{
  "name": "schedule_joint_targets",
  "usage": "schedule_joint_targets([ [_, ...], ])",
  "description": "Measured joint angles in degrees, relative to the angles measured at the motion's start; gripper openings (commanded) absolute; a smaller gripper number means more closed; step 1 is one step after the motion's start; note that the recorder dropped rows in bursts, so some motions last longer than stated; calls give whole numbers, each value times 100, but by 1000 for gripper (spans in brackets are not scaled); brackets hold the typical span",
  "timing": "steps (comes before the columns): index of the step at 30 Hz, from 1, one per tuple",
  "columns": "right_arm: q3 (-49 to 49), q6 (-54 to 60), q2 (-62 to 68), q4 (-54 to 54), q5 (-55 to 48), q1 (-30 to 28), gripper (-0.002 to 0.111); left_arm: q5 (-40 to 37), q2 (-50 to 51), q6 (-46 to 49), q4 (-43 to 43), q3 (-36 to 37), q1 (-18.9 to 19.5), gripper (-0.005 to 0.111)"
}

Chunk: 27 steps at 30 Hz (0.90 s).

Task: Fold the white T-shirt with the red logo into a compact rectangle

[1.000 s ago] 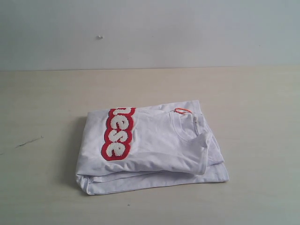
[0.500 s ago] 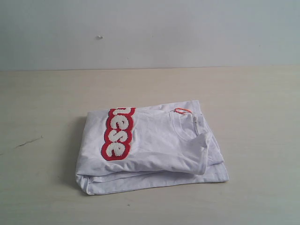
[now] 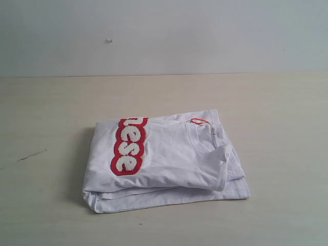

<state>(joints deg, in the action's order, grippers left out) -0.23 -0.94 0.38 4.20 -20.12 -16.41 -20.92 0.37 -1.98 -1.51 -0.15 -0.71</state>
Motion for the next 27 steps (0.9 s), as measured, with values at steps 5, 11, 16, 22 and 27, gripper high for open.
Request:
schedule_joint_targets([
  [5, 0, -91, 0, 12, -24, 0, 0, 0, 0, 0, 0, 0, 0, 0],
  [11, 0, -29, 0, 12, -24, 0, 0, 0, 0, 0, 0, 0, 0, 0],
  [16, 0, 31, 0, 12, -24, 0, 0, 0, 0, 0, 0, 0, 0, 0],
  [22, 0, 31, 0, 35, -24, 0, 0, 0, 0, 0, 0, 0, 0, 0],
  [27, 0, 31, 0, 35, -24, 0, 0, 0, 0, 0, 0, 0, 0, 0],
])
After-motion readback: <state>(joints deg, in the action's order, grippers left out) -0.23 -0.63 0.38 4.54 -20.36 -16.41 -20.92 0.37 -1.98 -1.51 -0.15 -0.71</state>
